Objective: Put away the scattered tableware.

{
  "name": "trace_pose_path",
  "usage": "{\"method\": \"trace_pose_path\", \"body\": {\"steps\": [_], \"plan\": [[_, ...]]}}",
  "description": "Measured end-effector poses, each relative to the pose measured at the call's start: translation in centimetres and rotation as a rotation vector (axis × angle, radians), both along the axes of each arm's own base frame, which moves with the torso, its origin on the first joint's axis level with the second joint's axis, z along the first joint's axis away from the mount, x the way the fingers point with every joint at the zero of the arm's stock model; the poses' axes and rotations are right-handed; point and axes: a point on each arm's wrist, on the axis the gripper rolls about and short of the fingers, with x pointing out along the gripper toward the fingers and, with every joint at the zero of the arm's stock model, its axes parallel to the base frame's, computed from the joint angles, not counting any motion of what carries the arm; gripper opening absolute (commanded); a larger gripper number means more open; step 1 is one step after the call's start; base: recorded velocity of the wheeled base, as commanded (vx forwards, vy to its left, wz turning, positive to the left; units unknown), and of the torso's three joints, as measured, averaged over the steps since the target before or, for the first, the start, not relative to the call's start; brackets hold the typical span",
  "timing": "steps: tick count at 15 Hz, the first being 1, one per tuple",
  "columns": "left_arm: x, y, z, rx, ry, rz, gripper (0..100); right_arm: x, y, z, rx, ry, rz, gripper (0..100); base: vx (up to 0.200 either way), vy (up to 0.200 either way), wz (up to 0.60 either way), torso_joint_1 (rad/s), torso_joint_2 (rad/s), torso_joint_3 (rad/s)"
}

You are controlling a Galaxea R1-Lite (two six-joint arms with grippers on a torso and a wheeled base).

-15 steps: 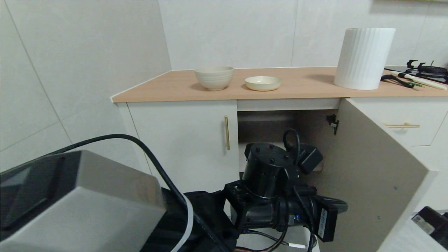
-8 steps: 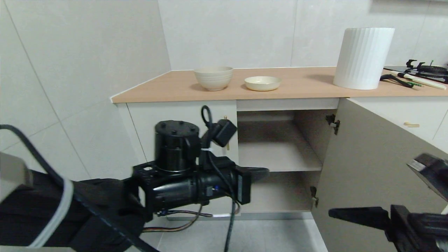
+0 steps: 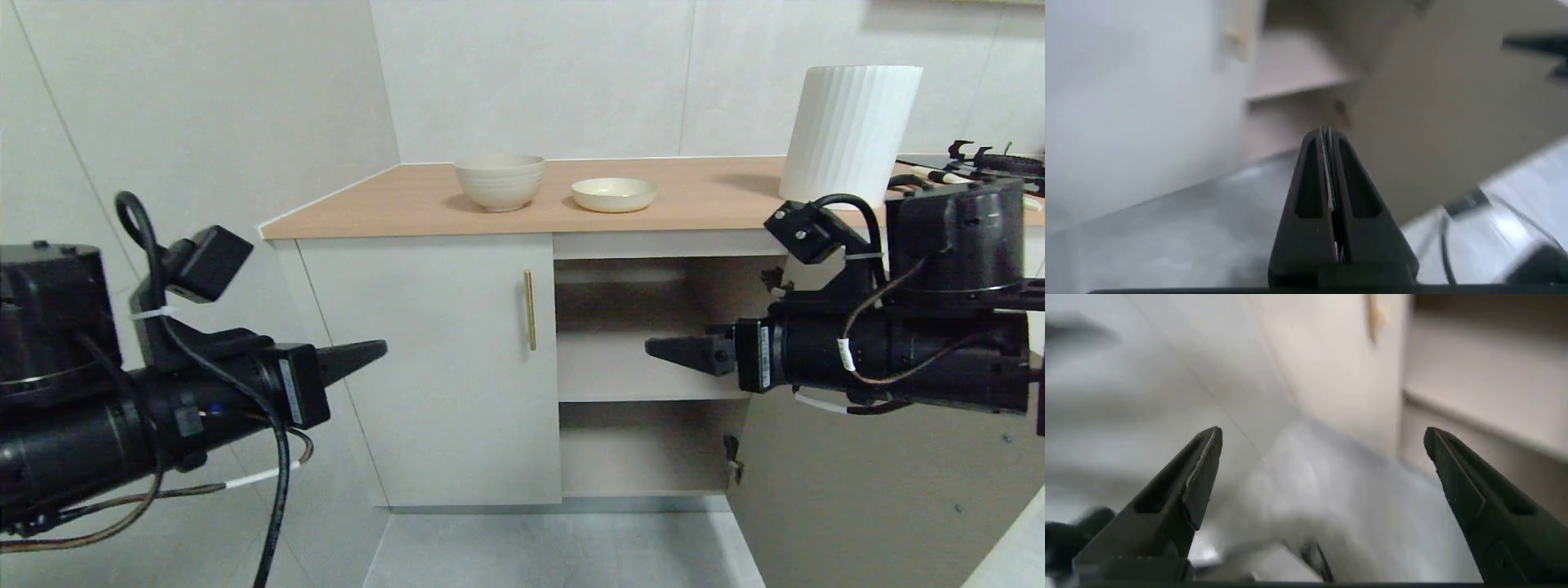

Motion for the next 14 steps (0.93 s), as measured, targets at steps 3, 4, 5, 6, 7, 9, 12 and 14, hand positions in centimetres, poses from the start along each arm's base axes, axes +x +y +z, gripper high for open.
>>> {"method": "trace_pose_path", "body": {"steps": [3,4,5,6,7,9,12,14], "plan": [[-0.5,1.0,1.1,-0.018,-0.041,0.041,100,0.9,0.1,0.0,-0.035,0.008,-0.066,100,0.0,0.0,0.0,0.0,0.0,0.0],[-0.4,1.2,1.3,-0.021,-0.052,0.051,100,0.9,0.0,0.1,-0.043,0.003,-0.093,100,0.0,0.0,0.0,0.0,0.0,0.0],[-0.4,1.4,1.6,-0.024,-0.063,0.065,100,0.8,-0.1,0.2,-0.051,0.005,-0.109,100,0.0,0.0,0.0,0.0,0.0,0.0],[-0.3,1.7,1.8,-0.026,-0.072,0.076,100,0.5,-0.3,0.2,-0.059,0.013,-0.114,100,0.0,0.0,0.0,0.0,0.0,0.0],[-0.3,2.0,2.0,-0.028,-0.081,0.092,100,0.2,-0.5,0.3,-0.066,0.024,-0.114,100,0.0,0.0,0.0,0.0,0.0,0.0],[-0.3,2.5,2.5,-0.032,-0.1,0.116,100,-0.3,-0.8,1.0,-0.058,0.011,-0.115,100,0.0,0.0,0.0,0.0,0.0,0.0],[-0.2,3.0,2.9,-0.033,-0.112,0.14,100,-0.8,-1.1,1.5,-0.047,-0.004,-0.117,100,0.0,0.0,0.0,0.0,0.0,0.0],[-0.1,3.5,3.0,-0.028,-0.106,0.165,100,-0.9,-1.2,1.7,-0.045,-0.007,-0.116,100,0.2,0.0,0.0,-0.005,0.0,0.002]]}}
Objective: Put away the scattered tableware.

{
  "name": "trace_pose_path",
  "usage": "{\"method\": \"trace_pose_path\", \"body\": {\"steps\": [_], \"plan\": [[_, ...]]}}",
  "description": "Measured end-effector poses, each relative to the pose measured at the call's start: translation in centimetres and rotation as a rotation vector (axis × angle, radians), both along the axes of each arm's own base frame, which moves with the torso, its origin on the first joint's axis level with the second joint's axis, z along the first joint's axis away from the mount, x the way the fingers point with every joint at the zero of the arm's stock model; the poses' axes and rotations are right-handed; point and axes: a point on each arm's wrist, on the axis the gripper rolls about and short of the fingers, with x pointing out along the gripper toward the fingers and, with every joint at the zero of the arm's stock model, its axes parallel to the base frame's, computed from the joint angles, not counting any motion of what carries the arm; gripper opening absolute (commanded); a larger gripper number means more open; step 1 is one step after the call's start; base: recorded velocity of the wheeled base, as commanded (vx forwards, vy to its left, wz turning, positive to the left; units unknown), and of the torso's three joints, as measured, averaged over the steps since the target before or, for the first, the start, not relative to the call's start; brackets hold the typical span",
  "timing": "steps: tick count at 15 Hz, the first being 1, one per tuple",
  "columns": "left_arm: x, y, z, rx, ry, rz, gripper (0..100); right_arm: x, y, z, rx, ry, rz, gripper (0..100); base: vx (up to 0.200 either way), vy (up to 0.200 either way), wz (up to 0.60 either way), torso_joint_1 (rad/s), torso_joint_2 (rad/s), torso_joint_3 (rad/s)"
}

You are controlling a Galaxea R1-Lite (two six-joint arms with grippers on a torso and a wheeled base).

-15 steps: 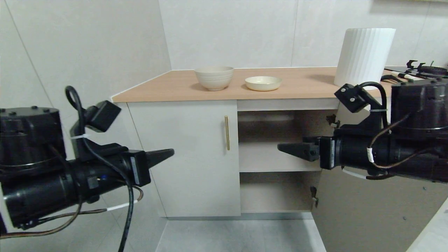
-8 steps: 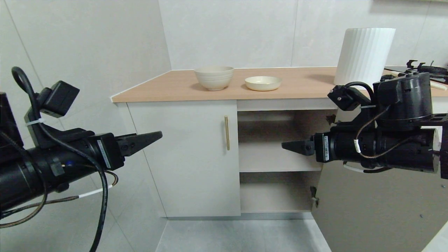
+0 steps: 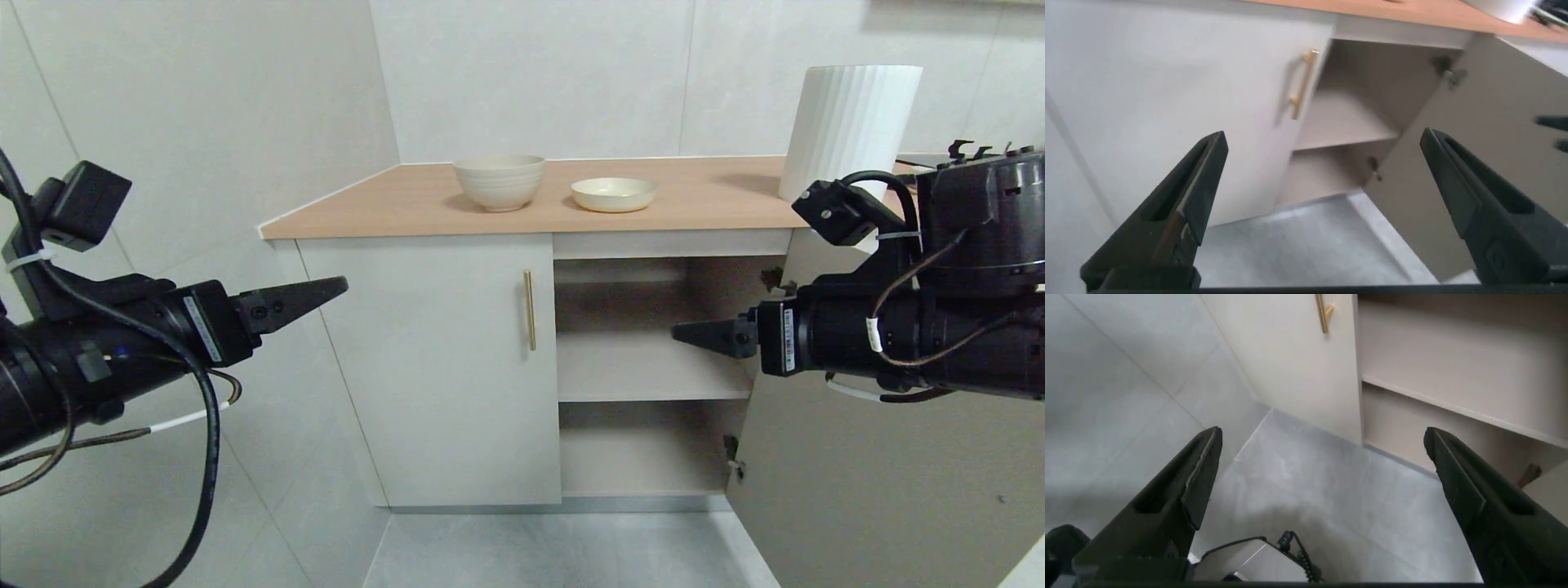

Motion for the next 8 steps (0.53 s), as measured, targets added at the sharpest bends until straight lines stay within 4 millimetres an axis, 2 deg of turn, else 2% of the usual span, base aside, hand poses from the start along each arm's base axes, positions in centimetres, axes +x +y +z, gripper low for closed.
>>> {"method": "trace_pose_path", "body": {"steps": [8], "plan": [[0.29,0.77,0.56,-0.006,-0.009,0.035,100,-0.11,0.0,0.04,0.002,0.0,0.007,100,0.2,0.0,0.0,0.003,0.0,0.001]]}}
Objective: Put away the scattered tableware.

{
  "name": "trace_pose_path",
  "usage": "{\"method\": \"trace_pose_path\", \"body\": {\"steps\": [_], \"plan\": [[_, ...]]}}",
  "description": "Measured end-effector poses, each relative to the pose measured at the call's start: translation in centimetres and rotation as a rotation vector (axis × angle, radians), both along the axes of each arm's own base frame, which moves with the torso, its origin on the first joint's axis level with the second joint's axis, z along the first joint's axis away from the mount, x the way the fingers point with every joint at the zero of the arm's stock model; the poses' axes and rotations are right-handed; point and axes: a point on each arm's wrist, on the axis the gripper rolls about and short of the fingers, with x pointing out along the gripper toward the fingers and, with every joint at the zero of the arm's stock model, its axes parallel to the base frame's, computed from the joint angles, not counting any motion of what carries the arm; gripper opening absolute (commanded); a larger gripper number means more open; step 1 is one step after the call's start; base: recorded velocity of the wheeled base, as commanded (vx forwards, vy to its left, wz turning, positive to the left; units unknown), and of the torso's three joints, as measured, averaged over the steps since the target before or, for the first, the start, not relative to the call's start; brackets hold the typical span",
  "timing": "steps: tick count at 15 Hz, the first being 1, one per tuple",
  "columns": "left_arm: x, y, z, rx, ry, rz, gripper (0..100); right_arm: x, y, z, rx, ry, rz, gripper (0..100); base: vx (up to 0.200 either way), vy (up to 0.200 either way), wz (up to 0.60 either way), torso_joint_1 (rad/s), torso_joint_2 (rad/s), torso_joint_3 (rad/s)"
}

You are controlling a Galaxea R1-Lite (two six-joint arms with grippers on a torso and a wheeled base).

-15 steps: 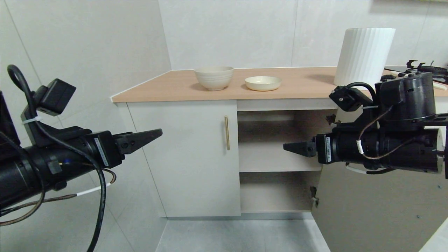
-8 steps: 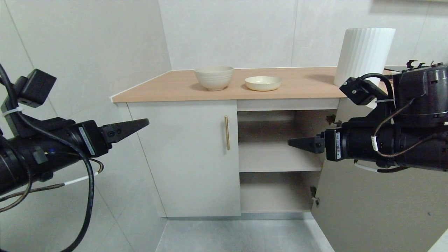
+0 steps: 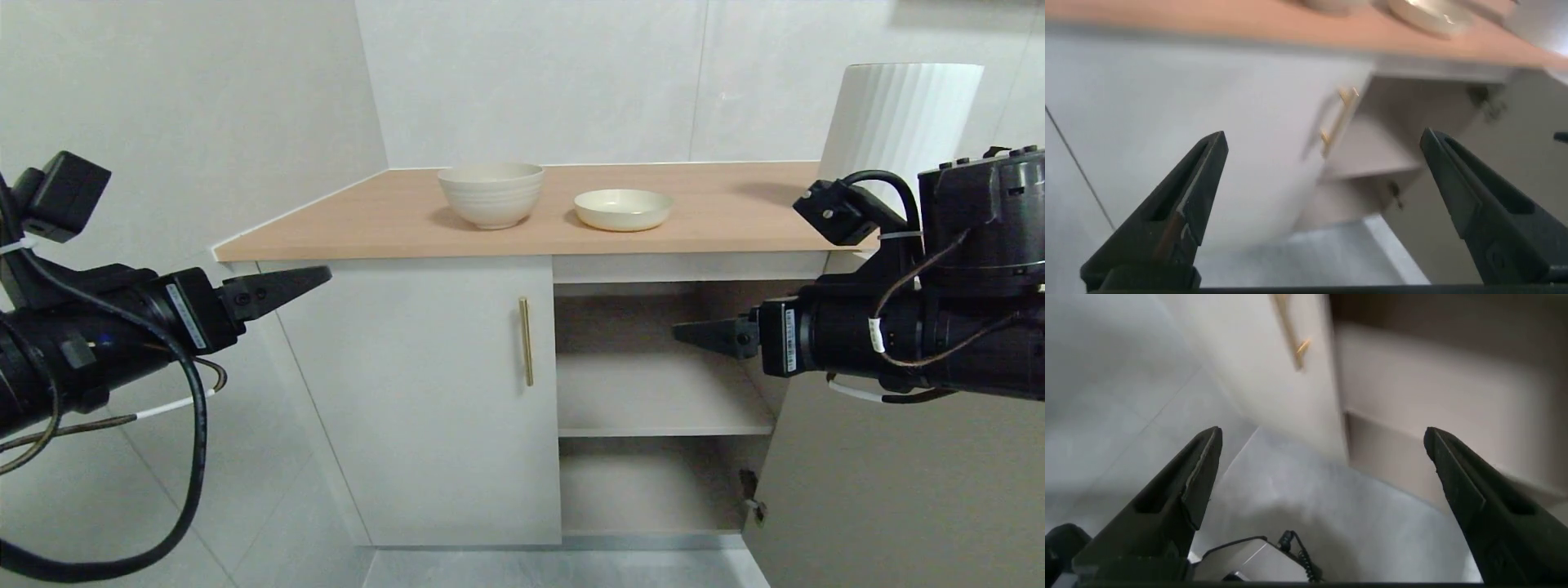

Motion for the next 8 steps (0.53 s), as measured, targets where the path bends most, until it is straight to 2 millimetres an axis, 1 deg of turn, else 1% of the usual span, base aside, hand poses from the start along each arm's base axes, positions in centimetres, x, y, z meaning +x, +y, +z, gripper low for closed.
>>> {"method": "trace_pose_path", "body": {"steps": [2,4,6,8], "plan": [[0.1,0.1,0.0,0.0,0.0,0.005,100,0.0,0.0,0.0,0.004,0.001,0.001,100,0.2,0.0,0.0,0.005,0.0,0.0],[0.1,0.1,0.1,0.0,-0.002,0.006,100,-0.2,-0.1,0.1,0.003,0.009,0.005,100,0.0,0.0,0.0,0.0,0.0,0.0],[0.0,0.2,0.2,-0.001,-0.008,0.007,100,-0.8,-0.4,0.3,0.001,0.04,0.012,100,0.0,0.0,0.0,0.0,0.0,0.0],[-0.2,0.2,0.3,-0.002,-0.015,0.006,100,-1.5,-0.5,0.7,0.036,0.042,0.075,100,0.0,0.0,0.0,0.0,0.0,0.0]]}}
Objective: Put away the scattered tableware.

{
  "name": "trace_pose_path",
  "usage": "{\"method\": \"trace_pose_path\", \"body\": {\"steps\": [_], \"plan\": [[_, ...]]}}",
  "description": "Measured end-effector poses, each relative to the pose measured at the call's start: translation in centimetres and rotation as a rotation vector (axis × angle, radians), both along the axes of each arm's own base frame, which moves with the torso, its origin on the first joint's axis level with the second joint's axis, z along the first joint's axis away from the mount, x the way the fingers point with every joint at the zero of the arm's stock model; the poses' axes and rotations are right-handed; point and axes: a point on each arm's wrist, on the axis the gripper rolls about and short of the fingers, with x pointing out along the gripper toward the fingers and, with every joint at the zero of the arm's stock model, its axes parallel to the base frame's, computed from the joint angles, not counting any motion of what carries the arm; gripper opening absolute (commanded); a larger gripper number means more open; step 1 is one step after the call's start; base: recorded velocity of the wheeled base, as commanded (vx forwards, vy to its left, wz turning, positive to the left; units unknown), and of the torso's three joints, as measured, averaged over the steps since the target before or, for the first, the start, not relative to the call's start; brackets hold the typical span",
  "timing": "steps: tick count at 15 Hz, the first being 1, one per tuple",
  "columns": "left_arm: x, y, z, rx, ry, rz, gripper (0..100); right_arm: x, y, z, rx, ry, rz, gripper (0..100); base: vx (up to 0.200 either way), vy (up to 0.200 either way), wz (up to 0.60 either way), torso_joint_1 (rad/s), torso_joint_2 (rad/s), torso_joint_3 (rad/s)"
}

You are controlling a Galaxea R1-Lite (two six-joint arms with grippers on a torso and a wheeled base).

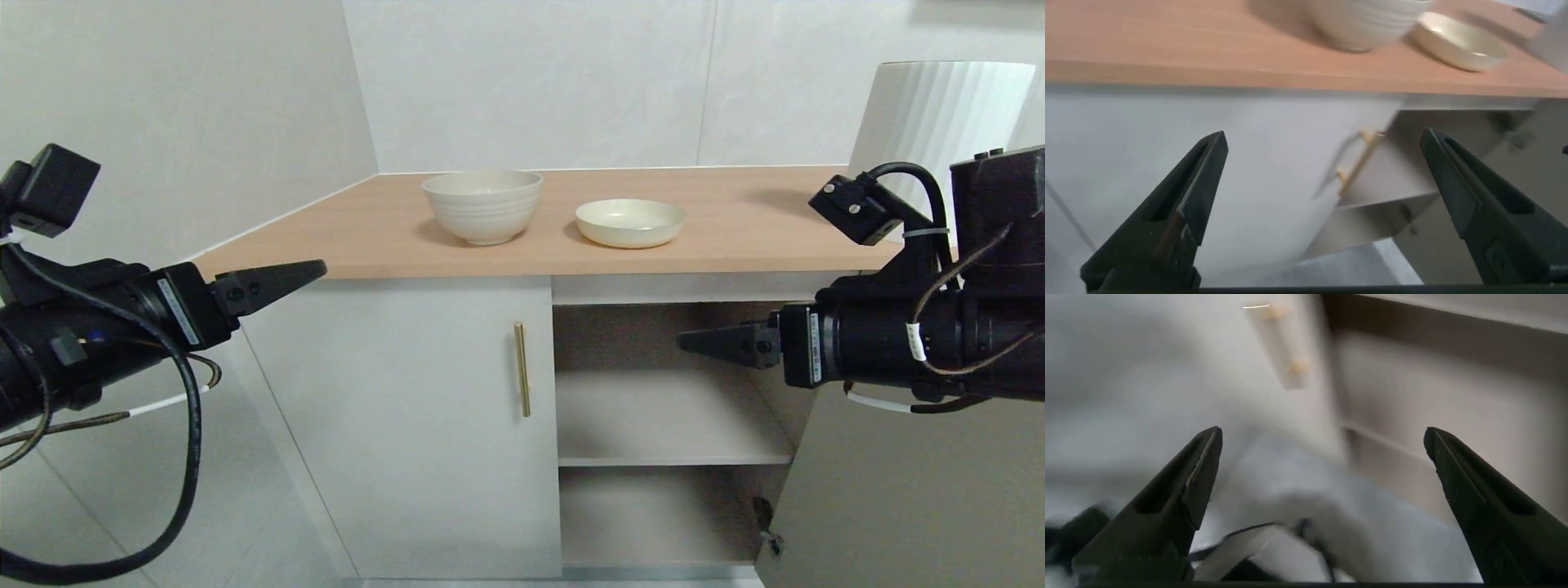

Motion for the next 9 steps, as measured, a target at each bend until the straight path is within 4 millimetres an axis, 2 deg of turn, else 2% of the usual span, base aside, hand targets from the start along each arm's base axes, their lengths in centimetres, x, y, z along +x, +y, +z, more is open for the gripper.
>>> {"method": "trace_pose_path", "body": {"steps": [5,9], "plan": [[-0.11,0.01,0.04,0.0,-0.002,-0.001,100,-0.83,-0.51,0.11,0.027,-0.046,0.021,100,0.0,0.0,0.0,0.0,0.0,0.0],[0.03,-0.36,-0.41,0.002,0.019,-0.019,100,-1.0,-0.62,-0.18,0.007,-0.057,0.03,100,0.0,0.0,0.0,0.055,-0.23,-0.239]]}}
